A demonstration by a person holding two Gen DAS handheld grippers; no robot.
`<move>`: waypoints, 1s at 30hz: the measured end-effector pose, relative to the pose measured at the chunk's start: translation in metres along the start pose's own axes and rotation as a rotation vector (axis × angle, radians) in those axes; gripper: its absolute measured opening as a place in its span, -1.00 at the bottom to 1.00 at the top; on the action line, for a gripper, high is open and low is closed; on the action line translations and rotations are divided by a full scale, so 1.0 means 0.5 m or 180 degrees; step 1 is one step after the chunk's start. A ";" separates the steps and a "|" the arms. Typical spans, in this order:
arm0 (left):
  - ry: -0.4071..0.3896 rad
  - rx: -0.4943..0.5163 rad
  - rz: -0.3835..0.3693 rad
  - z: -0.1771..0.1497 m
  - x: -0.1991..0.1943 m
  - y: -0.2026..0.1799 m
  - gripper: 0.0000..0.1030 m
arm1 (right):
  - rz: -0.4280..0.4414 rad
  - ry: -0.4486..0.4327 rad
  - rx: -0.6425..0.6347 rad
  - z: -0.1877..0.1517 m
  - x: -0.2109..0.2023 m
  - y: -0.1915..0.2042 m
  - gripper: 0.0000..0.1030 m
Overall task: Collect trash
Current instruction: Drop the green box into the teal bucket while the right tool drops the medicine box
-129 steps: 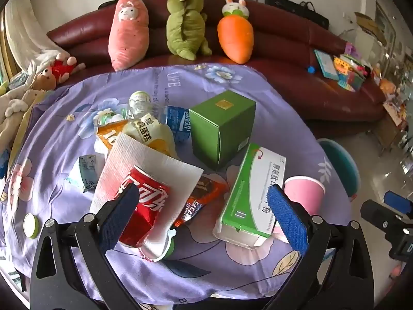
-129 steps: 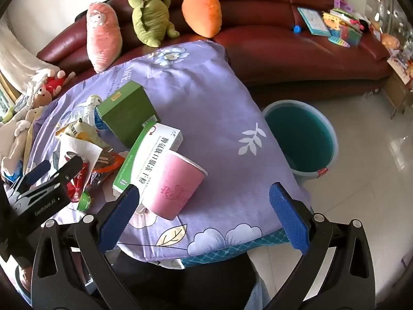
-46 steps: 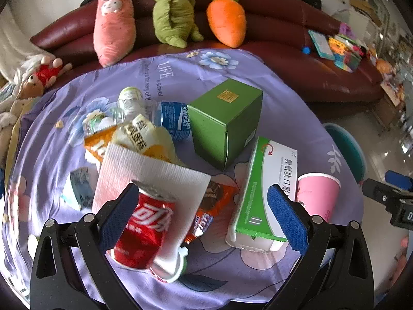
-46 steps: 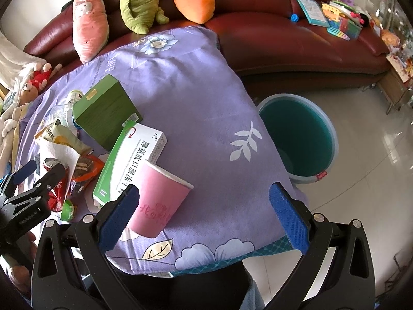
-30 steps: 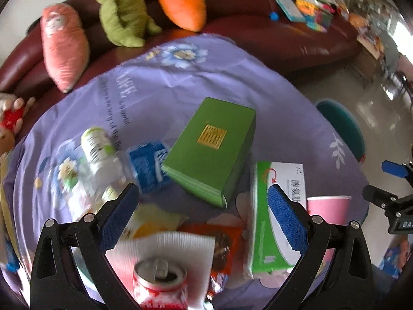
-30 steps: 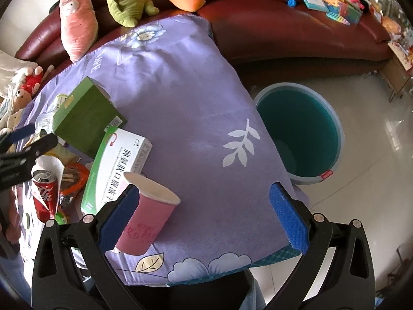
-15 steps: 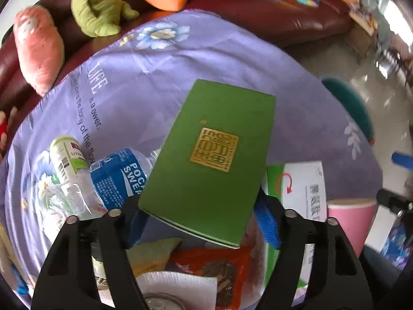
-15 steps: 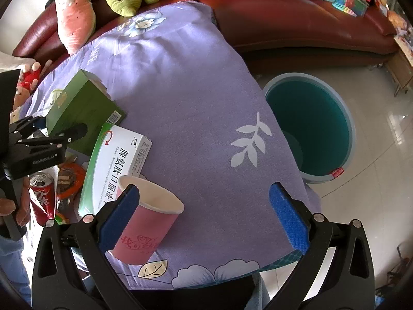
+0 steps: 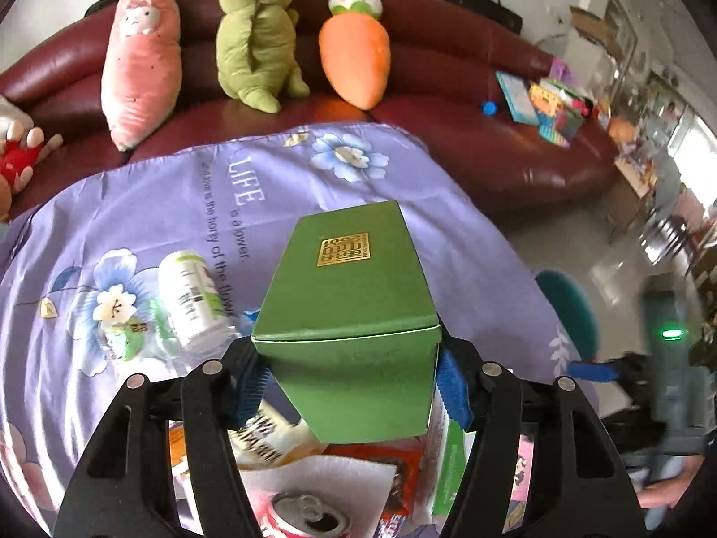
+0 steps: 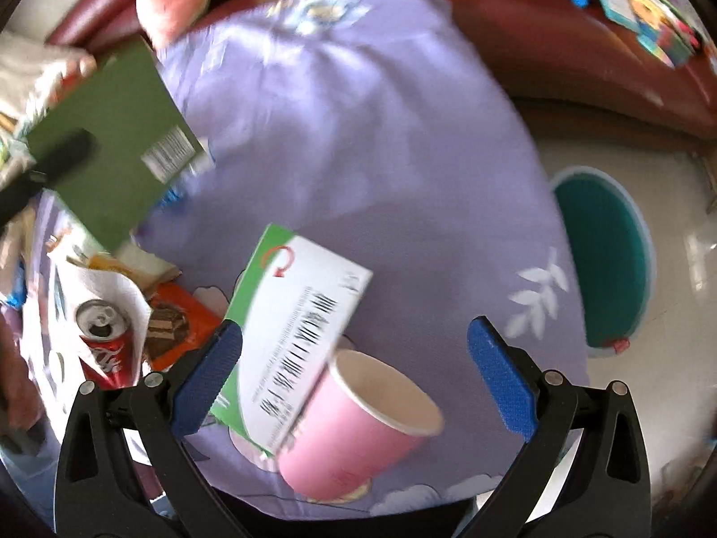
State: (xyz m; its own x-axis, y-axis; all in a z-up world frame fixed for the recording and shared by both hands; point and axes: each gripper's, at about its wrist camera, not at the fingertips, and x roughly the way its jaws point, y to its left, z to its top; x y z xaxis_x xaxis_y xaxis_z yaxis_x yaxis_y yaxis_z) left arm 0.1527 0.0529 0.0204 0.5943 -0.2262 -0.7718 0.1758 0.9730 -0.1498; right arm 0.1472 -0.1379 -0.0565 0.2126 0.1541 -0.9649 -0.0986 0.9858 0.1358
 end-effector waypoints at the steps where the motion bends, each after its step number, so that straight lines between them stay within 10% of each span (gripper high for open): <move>1: 0.0007 -0.0041 -0.0028 -0.002 -0.003 0.012 0.25 | -0.0027 0.0080 -0.0039 0.007 0.016 0.017 0.88; 11: 0.0160 -0.0392 -0.0445 -0.010 0.011 0.099 0.25 | -0.0022 0.0467 0.0082 0.041 0.118 0.073 0.88; 13: 0.0187 -0.0425 -0.0483 -0.010 0.016 0.108 0.25 | 0.0151 0.0364 0.0104 0.044 0.124 0.073 0.44; 30: -0.0170 -0.0526 -0.0430 0.030 -0.061 0.088 0.21 | 0.0800 -0.0576 0.0592 0.128 -0.052 -0.050 0.44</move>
State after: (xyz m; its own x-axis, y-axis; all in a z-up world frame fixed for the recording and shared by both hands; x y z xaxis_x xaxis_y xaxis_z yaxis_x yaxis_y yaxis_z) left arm 0.1542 0.1019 0.0466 0.6156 -0.3530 -0.7046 0.1284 0.9270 -0.3524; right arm 0.2066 -0.1623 -0.0203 0.3744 0.3861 -0.8431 0.0053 0.9083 0.4183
